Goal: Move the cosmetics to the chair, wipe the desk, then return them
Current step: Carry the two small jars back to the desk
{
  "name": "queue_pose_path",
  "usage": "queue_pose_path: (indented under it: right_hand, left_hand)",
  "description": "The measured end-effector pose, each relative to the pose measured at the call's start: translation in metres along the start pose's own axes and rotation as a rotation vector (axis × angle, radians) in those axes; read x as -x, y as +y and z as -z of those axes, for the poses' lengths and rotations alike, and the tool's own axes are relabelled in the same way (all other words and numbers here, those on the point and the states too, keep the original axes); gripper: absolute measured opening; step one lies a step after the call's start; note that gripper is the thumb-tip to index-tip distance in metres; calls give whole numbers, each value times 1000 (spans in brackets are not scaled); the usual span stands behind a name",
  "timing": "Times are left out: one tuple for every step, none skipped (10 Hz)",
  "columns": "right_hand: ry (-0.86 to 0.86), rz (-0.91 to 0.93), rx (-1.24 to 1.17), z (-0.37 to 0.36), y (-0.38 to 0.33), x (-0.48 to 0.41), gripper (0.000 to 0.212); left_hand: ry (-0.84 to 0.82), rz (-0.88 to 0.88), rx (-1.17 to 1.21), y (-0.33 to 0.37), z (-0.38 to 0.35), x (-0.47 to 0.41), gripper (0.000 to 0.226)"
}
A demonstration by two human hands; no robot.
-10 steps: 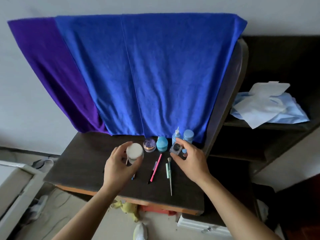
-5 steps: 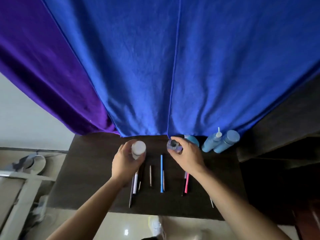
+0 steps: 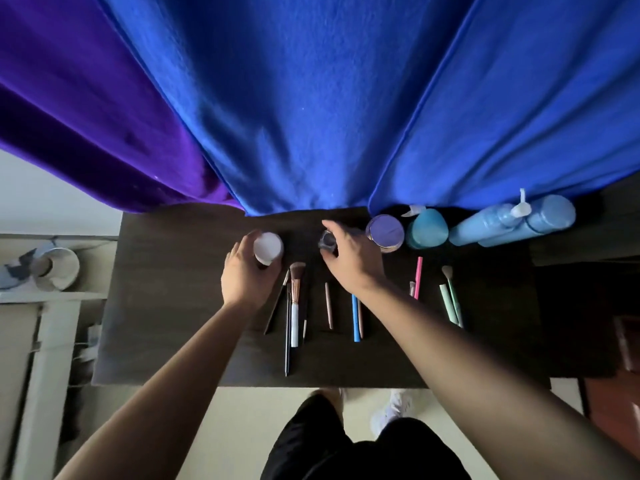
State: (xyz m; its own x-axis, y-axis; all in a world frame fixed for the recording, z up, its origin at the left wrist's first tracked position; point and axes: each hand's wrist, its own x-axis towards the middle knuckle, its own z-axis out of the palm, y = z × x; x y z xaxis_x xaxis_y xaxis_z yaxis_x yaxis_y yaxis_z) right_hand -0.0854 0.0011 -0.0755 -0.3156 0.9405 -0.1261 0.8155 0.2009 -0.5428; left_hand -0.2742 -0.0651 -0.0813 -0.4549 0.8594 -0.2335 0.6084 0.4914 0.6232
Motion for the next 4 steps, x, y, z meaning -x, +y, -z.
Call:
queue_pose_path:
  right_hand:
    - [9, 53, 75, -8, 4, 0, 50]
    - [7, 53, 114, -11, 4, 1, 51]
    - [-68, 56, 160, -9, 7, -4, 57]
    - [-212, 35, 158, 0, 4, -1, 76]
  left_hand:
    - [1, -30, -6, -5, 0, -2, 55]
    - [-4, -25, -15, -7, 1, 0, 56]
    - [-42, -9, -47, -8, 2, -1, 62]
    - [-120, 22, -101, -3, 8, 0, 81]
